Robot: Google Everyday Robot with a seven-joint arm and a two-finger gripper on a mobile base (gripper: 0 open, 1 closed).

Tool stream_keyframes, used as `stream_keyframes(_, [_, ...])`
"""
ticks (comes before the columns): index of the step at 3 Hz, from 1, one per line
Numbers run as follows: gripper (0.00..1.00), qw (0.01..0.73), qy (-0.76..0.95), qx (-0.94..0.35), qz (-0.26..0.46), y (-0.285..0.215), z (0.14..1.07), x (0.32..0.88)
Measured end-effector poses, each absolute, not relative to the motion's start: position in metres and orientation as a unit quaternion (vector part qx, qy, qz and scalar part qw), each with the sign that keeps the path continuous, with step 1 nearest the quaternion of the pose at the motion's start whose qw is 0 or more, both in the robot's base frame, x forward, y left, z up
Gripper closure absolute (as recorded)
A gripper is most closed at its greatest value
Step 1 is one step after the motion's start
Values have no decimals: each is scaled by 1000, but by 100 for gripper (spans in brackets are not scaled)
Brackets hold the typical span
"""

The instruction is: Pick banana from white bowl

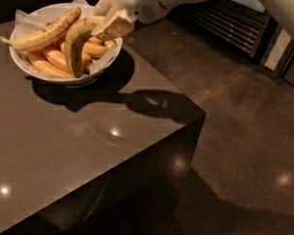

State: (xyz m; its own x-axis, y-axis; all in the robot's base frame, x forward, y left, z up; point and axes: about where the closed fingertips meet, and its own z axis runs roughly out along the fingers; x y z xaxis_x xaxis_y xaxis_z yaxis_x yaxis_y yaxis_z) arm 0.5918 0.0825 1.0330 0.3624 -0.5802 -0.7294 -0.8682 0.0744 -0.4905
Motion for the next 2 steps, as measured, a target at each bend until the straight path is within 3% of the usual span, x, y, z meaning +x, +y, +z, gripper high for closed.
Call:
stream_keyframes(1, [100, 521, 554, -639, 116, 62, 1052, 555])
stream_keyframes(2, [100, 521, 553, -639, 116, 62, 1052, 555])
